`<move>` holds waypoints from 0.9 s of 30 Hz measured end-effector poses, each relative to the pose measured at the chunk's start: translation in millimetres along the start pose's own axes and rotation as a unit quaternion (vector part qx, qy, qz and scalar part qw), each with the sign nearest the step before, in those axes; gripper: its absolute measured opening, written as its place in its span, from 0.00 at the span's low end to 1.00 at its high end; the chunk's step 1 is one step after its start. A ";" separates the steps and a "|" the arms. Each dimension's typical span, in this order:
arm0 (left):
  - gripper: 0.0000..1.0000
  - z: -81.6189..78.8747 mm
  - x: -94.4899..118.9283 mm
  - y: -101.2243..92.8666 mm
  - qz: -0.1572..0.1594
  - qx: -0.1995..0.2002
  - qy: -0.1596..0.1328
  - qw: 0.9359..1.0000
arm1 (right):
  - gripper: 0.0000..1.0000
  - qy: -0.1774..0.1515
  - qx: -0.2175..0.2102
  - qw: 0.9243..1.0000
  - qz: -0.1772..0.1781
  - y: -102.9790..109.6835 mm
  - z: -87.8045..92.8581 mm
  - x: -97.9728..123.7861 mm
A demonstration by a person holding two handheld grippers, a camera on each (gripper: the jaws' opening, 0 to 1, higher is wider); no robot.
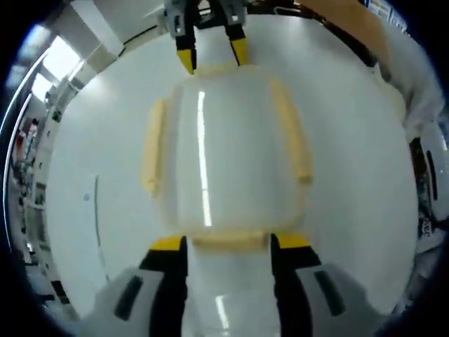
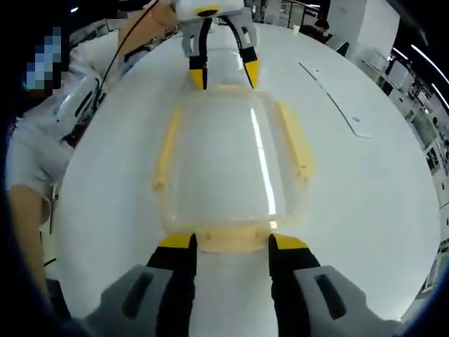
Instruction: Snap each plastic latch of the storage box into its locked position after aligning the lid with the box until every specified latch is closed and the lid sits flush.
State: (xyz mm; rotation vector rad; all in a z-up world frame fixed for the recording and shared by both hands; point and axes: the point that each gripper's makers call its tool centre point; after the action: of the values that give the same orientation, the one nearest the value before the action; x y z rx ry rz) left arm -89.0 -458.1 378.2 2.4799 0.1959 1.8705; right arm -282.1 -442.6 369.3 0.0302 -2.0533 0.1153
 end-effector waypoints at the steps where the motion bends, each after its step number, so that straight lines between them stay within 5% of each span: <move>1: 0.47 2.7 1.1 2.3 -0.004 -0.008 0.009 1.000 | 0.41 -0.003 0.000 1.000 0.000 0.9 -0.6 -0.2; 10: 0.44 5.3 2.4 3.8 0.021 -0.010 0.000 1.000 | 0.41 -0.002 0.002 1.000 -0.001 -1.3 -5.4 -1.8; 15: 0.41 2.5 2.2 13.6 0.028 0.001 -0.042 0.999 | 0.41 0.000 -0.007 1.000 0.000 -3.5 -6.1 -0.9; 27: 0.38 -0.5 -0.4 13.3 0.041 0.018 -0.066 0.997 | 0.39 0.041 -0.019 0.999 -0.004 -6.2 -1.5 2.8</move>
State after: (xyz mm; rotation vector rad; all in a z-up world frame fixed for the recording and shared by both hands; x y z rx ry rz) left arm -88.5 -471.4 379.2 2.6625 0.1282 1.7370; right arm -281.7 -448.6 372.9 0.0096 -1.9724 0.0702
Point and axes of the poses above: the point that each gripper's makers call its tool centre point, and the gripper's own axes: x roughly backward along the fingers, y roughly to its left, z roughly out of its underside, and after that the axes turned 10 degrees about x, right-handed
